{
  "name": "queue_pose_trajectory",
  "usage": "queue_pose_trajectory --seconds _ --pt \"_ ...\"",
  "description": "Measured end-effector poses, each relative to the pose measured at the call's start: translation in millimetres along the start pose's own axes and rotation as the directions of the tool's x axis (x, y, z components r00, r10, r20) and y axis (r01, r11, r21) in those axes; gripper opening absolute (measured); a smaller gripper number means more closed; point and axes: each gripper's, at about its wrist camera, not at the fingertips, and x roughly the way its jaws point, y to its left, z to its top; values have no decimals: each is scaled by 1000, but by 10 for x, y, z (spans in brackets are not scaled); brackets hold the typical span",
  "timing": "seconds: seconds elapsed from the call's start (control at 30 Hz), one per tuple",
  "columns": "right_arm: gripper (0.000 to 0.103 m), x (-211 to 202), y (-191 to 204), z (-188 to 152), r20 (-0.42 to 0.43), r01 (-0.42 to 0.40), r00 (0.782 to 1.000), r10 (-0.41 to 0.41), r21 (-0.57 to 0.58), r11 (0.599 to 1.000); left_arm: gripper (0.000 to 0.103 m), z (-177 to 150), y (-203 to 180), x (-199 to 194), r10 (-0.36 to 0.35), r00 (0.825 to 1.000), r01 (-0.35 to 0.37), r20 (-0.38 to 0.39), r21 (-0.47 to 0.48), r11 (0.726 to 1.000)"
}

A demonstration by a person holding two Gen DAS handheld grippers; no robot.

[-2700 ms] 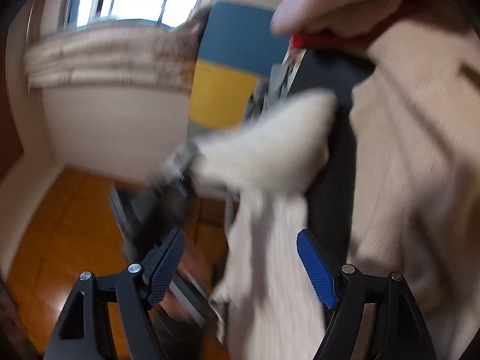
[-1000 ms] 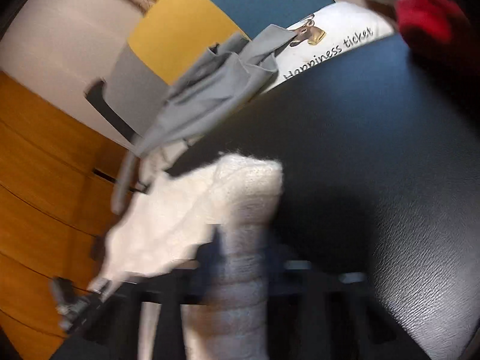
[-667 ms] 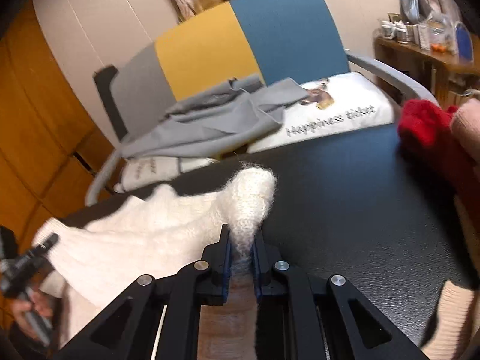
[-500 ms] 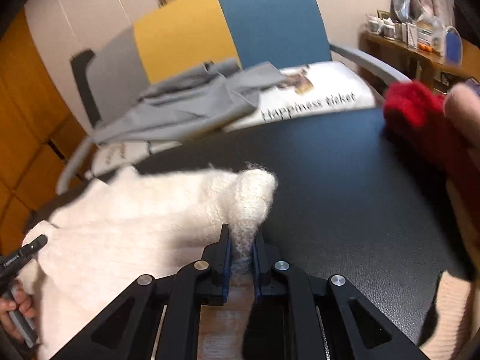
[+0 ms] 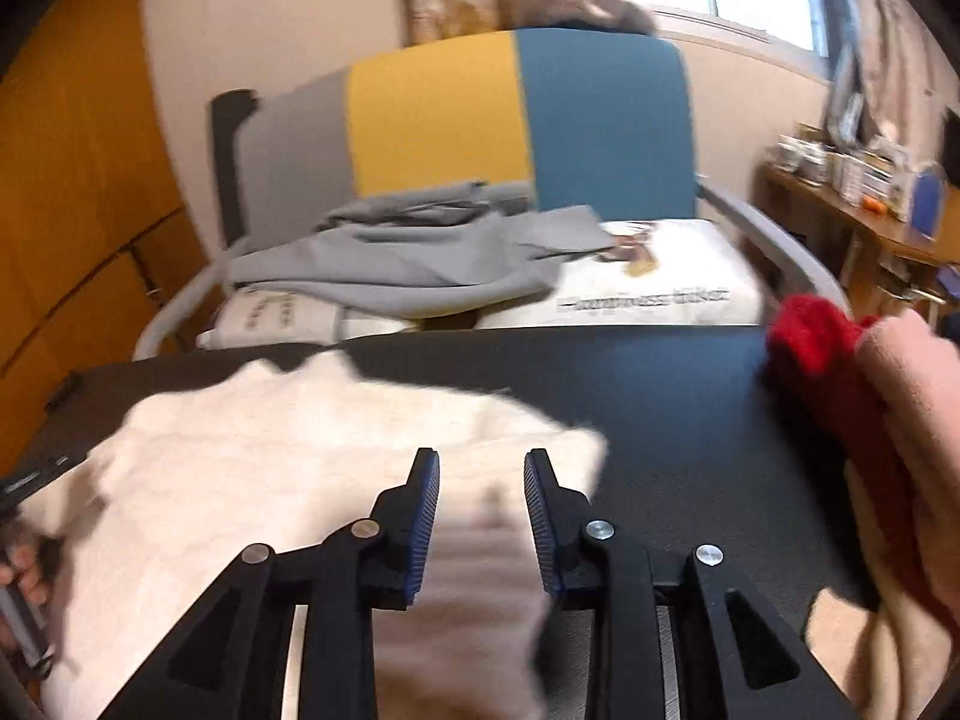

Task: Fold clothes
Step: 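Release the folded sleeve with the right gripper and grasp the sweater edge with the left gripper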

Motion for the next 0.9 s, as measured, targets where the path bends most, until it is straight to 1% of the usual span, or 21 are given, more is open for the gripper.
queue_pose_trajectory --seconds 0.07,0.1,0.17,0.2,0.27,0.3,0.37,0.47,0.53,0.6,0.67,0.77,0.8,0.83,0.9 --pt "30 -14 123 -89 -35 -51 998 51 -3 999 18 -30 -75 -20 0 1000 0 2 20 1000" --pt "30 20 196 -157 -63 -49 997 47 -17 999 18 -45 -113 -30 0 1000 0 3 31 1000" --pt "30 160 274 -342 -137 33 990 -39 -48 998 18 -115 -123 69 17 1000 -17 -22 9 1000" --pt "30 224 307 -435 -167 70 983 -80 -64 995 18 -165 -103 73 8 1000 -8 -13 -9 1000" --pt "31 213 237 -634 -116 83 989 -88 -44 996 19 -199 -38 47 -27 1000 27 -7 -46 999" --pt "31 195 206 -654 -113 74 991 -77 -28 997 20 -206 -1 47 -41 999 41 -6 -66 997" --pt "33 198 201 -645 -115 83 990 -85 -20 996 20 -203 7 51 -39 999 38 -6 -69 997" --pt "34 212 274 -644 -111 114 986 -121 -62 991 20 -229 -51 18 -16 1000 16 -10 -59 998" --pt "34 214 262 -633 -110 112 987 -119 -61 992 20 -275 -61 -31 -11 1000 10 -10 -71 997" --pt "34 216 251 -623 -109 111 987 -117 -59 992 20 -307 -32 -69 -25 1000 24 -8 -100 995" --pt "35 217 237 -630 -108 111 987 -117 -62 992 20 -332 40 -103 -57 998 55 -4 -135 989" --pt "36 229 252 -627 -104 126 986 -134 -81 989 19 -306 172 -157 -111 994 104 -20 -202 974" --pt "36 231 260 -628 -103 131 985 -139 -85 988 18 -304 241 -246 -134 991 127 -14 -243 962" --pt "36 234 268 -629 -103 136 984 -145 -90 987 18 -319 335 -370 -162 987 158 10 -295 942" --pt "37 237 287 -630 -100 148 982 -158 -101 984 19 -431 573 -643 -198 978 210 73 -394 895"
